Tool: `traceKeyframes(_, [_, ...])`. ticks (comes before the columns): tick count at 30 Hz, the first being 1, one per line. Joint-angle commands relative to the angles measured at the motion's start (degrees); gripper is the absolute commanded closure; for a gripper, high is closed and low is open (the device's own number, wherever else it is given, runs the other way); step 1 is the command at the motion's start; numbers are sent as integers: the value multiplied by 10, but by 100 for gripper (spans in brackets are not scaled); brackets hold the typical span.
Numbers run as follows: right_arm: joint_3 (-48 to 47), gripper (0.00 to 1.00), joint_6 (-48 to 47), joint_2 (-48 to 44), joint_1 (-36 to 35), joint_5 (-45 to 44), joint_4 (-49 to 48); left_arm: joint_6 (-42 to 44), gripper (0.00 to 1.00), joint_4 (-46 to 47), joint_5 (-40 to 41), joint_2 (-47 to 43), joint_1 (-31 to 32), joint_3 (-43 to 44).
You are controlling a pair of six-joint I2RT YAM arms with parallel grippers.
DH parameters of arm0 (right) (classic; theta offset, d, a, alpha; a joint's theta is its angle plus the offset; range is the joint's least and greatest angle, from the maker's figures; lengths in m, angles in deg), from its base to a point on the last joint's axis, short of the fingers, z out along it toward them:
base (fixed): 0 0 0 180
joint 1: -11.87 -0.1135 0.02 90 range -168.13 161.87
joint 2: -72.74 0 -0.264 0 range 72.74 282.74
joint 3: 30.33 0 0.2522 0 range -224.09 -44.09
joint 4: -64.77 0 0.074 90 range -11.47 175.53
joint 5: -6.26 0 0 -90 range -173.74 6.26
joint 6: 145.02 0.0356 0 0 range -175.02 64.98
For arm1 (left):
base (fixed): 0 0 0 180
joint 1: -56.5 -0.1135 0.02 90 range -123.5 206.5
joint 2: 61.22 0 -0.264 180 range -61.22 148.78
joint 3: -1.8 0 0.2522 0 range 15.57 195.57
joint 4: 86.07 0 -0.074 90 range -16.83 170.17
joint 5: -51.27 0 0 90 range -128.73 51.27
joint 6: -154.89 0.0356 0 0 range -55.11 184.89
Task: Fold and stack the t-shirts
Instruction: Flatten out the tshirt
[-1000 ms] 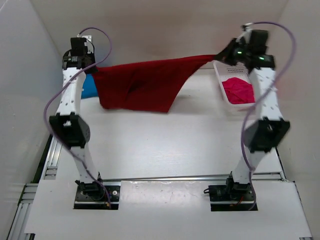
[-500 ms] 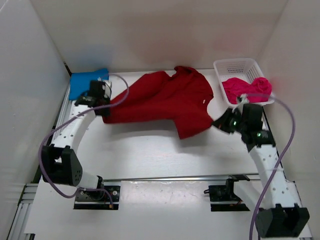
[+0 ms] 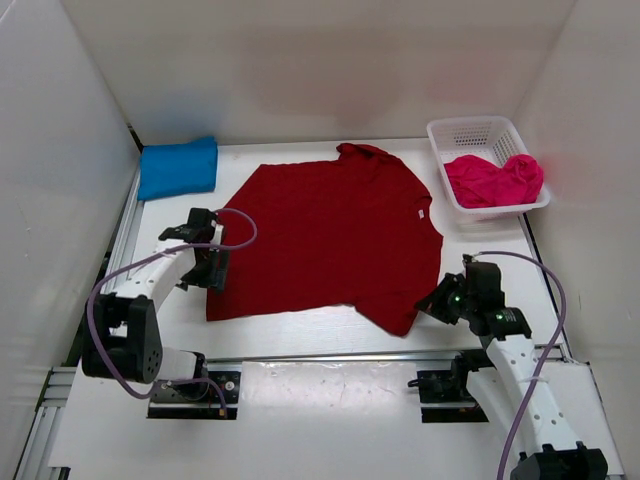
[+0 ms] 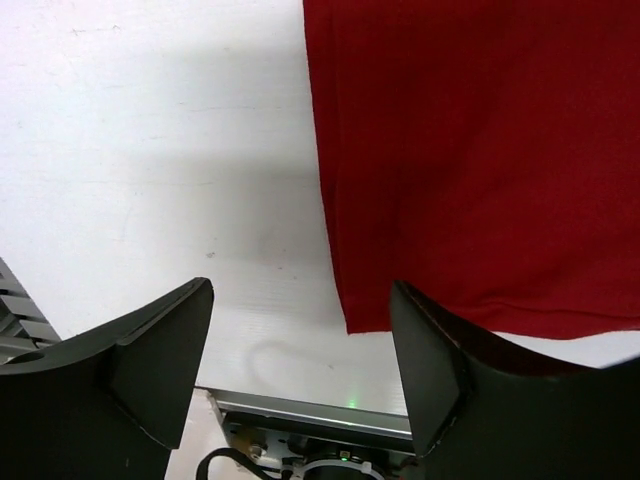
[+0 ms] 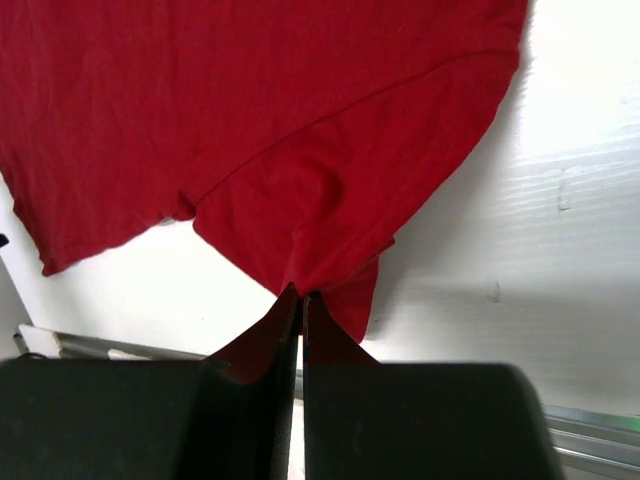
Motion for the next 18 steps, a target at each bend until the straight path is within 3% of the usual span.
traceKeyframes(1, [-34,100,-15,-1,-2,-22,5,0,17,-2,2,4,0,5])
traceKeyframes(6, [-65,100,-36,21,-2,-51,40,0,14,-9,-62,93,0,5])
traceKeyframes(12, [-87,100,-53,38,-2,-69,46,0,15,26,-41,171,10,11])
traceKeyframes(16, [-87,100,-59,57,-2,-74,52,0,46,33,-59,201,10,32])
traceKeyframes(18, [-87,100,-59,64,3,-74,46,0,73,33,-66,217,10,42])
